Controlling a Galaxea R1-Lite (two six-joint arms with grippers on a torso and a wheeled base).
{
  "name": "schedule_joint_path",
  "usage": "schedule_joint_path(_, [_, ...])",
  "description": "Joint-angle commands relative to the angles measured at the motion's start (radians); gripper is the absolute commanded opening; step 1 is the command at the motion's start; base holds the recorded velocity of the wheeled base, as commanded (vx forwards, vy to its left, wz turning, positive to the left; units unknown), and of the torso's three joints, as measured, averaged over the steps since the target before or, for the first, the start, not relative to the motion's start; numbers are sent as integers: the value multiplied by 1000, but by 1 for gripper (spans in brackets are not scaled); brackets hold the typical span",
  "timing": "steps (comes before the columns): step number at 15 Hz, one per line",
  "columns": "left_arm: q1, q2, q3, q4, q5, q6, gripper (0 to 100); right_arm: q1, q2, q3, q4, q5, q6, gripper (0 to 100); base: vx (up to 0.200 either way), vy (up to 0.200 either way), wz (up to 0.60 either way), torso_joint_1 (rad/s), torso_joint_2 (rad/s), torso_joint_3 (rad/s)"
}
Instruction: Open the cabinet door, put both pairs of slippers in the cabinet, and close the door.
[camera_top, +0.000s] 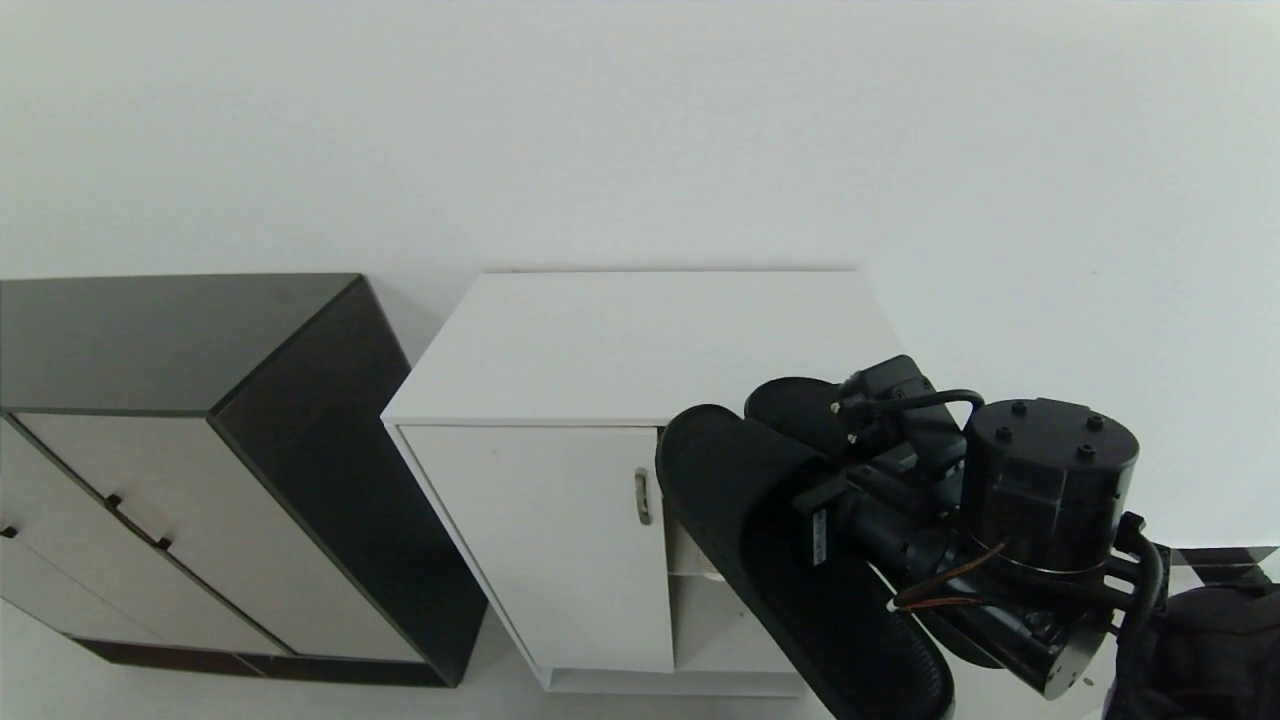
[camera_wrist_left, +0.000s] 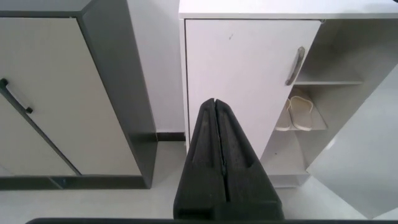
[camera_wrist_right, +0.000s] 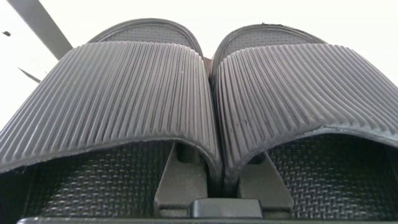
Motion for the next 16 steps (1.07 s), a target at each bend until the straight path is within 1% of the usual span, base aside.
schedule_joint_path(1, [0,0,0,0,0,0,0,0,6,0,0,0,0,0,-200,0,0,12,-2,2])
schedule_joint_path(6, [0,0,0,0,-2,0,0,-6,7,0,0,2,1,0,-200,0,0,0,2,1])
schedule_joint_path(12, [0,0,0,0,0,-3,0,-15,18,6,-43,8,4,0,0,0,0,0,0,0])
schedule_joint_path(14, [0,0,0,0,0,-3,0,-18,21,18,-45,37,4,0,0,0,0,0,0,0])
schedule_joint_path(16, [0,0,0,0,-2,-3,0,-17,27,22,-45,39,4,0,0,0,0,-28,47,38])
